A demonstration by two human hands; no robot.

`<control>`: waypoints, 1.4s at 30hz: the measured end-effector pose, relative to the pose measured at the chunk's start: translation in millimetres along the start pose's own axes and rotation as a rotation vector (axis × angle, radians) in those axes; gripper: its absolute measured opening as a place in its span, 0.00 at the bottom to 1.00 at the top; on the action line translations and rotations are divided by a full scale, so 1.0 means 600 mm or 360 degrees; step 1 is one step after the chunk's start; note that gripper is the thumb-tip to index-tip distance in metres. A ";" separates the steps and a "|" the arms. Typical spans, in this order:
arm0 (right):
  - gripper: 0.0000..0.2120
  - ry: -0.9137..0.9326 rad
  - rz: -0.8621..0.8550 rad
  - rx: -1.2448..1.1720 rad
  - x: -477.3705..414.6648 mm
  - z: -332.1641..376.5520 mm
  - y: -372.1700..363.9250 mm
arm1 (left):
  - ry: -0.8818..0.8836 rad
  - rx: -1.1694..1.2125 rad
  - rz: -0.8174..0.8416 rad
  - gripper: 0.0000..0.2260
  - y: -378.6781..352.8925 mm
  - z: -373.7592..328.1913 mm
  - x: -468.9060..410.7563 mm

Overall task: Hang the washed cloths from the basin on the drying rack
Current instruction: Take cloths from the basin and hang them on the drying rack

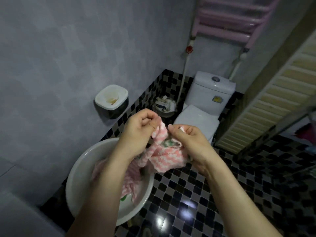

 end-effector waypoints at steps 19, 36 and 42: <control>0.10 0.0523 -0.0610 0.1242 0.283 0.060 0.485 | -0.0445 -0.0699 0.1198 0.06 -0.525 -0.197 0.121; 0.17 -0.0165 -0.0606 0.0787 0.405 -0.001 0.748 | -0.0938 -0.0150 0.1403 0.09 -0.852 -0.290 0.169; 0.14 -0.0144 -0.1200 0.0900 0.428 0.039 0.882 | -0.0833 -0.0102 0.1457 0.08 -0.924 -0.276 0.071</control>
Point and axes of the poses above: each hand's wrist, its own x-axis away from the middle knuckle, its own y-axis out of the back of the hand, z = x × y, the point moved 7 cm from there along -x, towards the middle knuckle, and after that the axes turned 5 degrees about -z, right-handed, at the moved point
